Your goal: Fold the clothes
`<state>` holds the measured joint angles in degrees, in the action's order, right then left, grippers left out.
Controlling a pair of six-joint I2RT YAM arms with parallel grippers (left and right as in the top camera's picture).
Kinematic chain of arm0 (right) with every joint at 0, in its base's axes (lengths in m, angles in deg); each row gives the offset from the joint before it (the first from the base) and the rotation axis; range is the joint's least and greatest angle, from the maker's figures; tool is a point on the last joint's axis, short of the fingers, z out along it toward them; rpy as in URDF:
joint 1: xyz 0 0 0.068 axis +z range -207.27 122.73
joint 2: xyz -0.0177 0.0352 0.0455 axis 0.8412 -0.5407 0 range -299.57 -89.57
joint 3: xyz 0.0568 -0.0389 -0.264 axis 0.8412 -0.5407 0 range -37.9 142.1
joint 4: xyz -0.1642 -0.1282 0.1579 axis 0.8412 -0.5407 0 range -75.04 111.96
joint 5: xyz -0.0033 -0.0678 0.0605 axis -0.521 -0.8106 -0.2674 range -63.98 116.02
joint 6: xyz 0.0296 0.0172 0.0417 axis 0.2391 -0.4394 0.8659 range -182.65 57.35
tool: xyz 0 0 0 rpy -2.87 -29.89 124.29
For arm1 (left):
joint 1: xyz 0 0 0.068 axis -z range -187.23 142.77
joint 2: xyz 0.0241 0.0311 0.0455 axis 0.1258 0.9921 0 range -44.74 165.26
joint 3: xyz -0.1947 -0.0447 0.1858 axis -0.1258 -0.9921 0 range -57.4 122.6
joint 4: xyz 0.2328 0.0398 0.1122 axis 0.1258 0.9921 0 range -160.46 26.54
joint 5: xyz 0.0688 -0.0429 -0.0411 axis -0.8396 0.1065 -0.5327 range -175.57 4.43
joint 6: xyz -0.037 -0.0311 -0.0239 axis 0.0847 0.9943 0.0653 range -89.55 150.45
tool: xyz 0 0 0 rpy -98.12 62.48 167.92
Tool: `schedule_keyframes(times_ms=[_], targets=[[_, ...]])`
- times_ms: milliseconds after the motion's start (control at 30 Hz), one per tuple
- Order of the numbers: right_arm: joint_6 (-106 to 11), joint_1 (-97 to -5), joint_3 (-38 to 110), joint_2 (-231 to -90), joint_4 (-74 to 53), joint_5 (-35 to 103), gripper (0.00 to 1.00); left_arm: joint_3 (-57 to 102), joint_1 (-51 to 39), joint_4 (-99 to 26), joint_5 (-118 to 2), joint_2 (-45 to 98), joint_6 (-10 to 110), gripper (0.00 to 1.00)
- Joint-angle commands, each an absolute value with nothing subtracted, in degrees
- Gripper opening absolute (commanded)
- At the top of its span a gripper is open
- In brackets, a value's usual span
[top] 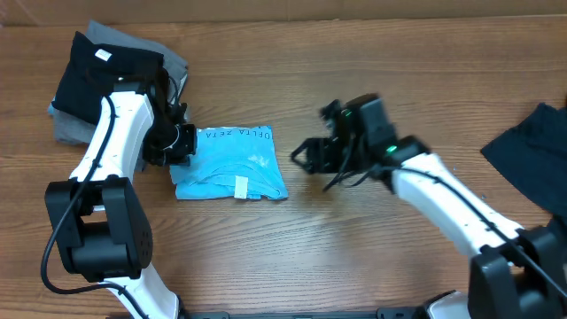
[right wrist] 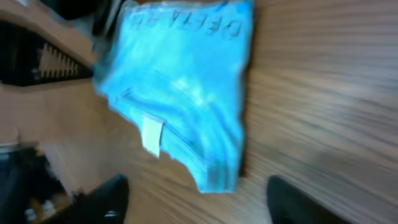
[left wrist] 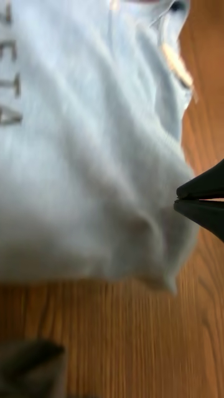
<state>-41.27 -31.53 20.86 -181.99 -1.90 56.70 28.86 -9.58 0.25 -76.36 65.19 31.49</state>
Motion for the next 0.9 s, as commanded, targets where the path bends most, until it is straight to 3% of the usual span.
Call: schedule_keyframes(times_ms=[0, 133, 367, 567, 700, 800, 867], targets=[[-33.59, -28.01, 17.54, -185.57, 3.28, 56.15, 0.79, 28.53, -9.49, 1.35, -72.10, 63.92, 29.28, 0.20], [-28.96, -25.19, 17.14, -192.87, 11.35, 56.09, 0.84, 28.62, -9.66, 2.53, -72.17, 63.92, 29.11, 0.29], [-25.51, -22.48, 17.16, -202.80, 25.36, 63.98, 0.83, 28.77, -9.88, 3.90, -72.14, 63.90, 29.11, 0.29], [-25.53, -20.10, 17.19, -204.83, 33.60, 69.92, 0.57, 30.54, -9.88, 4.91, -72.10, 63.90, 29.15, 0.28], [-25.51, -20.97, 17.19, -204.81, 33.62, 69.88, 0.25, 32.91, -9.88, 5.89, -72.01, 63.90, 29.15, 0.32], [-25.51, -23.75, 17.19, -204.15, 31.17, 69.88, 0.15, 34.70, -9.88, 6.94, -72.49, 63.90, 29.13, 0.35], [-25.55, -25.93, 17.19, -203.32, 28.53, 69.79, 0.13, 35.27, -9.91, 7.36, -73.02, 63.90, 29.11, 0.38]])
